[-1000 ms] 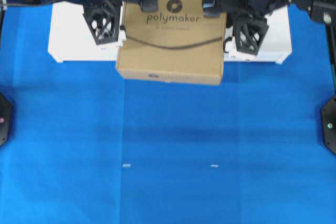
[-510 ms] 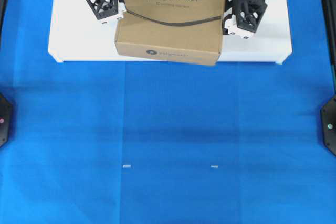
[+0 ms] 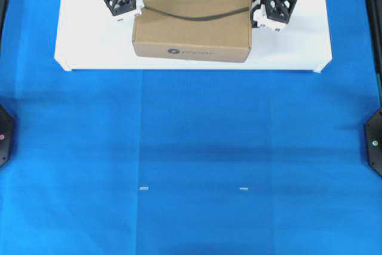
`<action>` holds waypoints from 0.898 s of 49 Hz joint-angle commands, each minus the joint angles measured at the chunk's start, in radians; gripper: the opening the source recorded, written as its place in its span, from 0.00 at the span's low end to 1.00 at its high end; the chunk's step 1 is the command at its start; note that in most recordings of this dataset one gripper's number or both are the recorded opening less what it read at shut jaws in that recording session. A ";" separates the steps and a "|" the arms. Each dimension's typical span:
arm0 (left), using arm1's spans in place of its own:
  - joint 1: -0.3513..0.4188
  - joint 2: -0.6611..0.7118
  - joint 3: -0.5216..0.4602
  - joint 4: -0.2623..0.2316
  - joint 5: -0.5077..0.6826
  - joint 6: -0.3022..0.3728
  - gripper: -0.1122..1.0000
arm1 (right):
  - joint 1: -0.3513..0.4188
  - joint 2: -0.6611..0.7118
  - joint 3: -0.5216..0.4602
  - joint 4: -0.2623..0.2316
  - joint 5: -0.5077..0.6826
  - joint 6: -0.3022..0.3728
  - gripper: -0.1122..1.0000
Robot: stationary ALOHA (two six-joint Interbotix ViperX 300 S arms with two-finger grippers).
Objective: Place the cardboard box on the stand after clamping it between your arms.
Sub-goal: 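Lower the box onto the white stand with both grippers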
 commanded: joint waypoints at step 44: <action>-0.009 0.069 -0.130 -0.031 -0.163 -0.097 0.85 | -0.009 0.086 -0.239 0.132 0.011 0.014 0.97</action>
